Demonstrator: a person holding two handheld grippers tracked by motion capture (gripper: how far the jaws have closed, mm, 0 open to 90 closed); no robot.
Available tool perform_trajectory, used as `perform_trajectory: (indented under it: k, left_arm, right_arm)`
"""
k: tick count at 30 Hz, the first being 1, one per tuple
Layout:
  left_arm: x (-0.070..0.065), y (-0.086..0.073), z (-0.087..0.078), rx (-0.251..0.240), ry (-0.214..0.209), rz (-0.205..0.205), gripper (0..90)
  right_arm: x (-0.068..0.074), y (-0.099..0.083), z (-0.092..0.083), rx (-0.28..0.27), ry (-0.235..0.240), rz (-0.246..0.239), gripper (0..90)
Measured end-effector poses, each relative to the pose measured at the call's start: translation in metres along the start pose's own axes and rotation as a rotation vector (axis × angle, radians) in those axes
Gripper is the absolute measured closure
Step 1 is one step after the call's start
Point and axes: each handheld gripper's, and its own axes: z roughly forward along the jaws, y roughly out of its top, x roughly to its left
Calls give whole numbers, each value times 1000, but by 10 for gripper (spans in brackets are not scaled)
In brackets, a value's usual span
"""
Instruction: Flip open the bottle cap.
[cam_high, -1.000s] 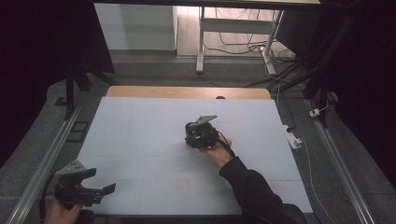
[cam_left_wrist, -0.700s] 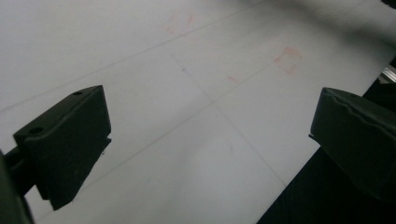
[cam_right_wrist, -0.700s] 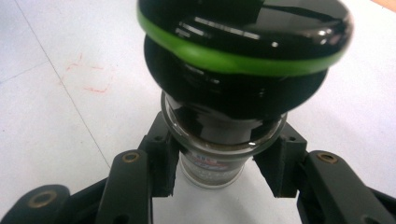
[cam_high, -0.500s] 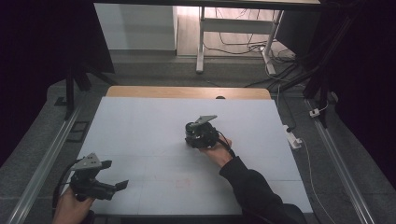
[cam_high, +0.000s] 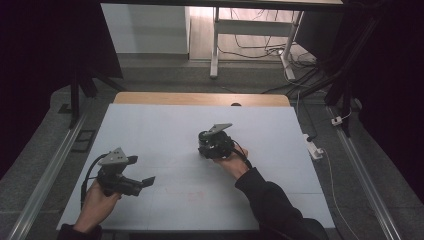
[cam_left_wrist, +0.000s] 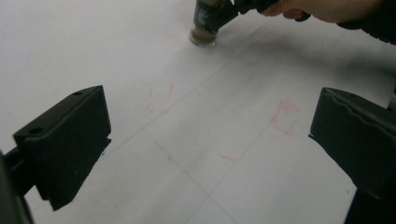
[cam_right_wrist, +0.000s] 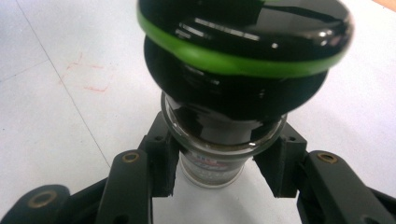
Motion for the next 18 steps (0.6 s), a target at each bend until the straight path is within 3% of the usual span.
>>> perform_trajectory:
  k: [9,18]
  left_arm:
    - [2,27,27,-2,-11,49,0]
    - [6,46,55,14,-34,69,0]
  right_arm:
    - [0,0,0,-2,1,0,527]
    - [0,0,0,-2,2,-2,527]
